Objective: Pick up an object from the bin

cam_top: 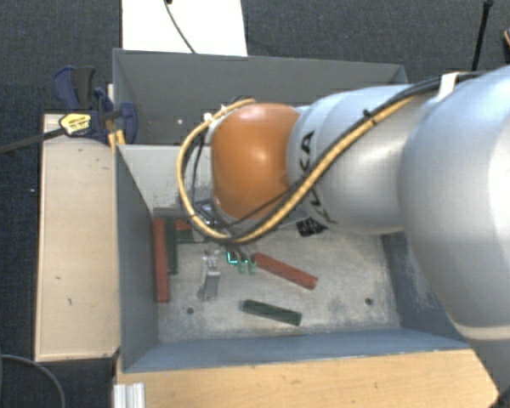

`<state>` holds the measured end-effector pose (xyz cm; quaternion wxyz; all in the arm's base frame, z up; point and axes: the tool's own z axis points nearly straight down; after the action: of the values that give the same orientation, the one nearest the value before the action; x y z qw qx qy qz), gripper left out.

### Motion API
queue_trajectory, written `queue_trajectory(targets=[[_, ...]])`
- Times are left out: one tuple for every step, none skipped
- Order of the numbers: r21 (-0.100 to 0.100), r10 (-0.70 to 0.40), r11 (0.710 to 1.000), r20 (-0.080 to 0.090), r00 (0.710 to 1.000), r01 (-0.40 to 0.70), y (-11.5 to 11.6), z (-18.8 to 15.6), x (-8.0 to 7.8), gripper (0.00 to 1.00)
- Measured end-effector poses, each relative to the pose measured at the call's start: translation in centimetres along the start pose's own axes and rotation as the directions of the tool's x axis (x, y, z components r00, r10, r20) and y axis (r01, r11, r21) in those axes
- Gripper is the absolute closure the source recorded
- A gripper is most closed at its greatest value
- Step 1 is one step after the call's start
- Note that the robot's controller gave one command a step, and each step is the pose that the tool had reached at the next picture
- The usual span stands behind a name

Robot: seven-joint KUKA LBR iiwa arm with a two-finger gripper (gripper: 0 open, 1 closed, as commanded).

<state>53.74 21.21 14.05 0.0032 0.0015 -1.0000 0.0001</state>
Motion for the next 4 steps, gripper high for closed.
queue_trajectory(targets=[[0.003,-0.176,0.984,0.003,0.984,0.176,-4.8,6.8,-3.3,0.0],[0.001,-0.04,0.999,0.006,0.999,0.04,-11.1,7.1,5.0,0.0],[0.002,0.028,1.0,0.015,0.999,-0.028,-18.4,6.9,-1.6,0.0],[0.004,0.05,0.999,0.01,0.999,-0.05,-27.3,1.0,3.4,0.0]])
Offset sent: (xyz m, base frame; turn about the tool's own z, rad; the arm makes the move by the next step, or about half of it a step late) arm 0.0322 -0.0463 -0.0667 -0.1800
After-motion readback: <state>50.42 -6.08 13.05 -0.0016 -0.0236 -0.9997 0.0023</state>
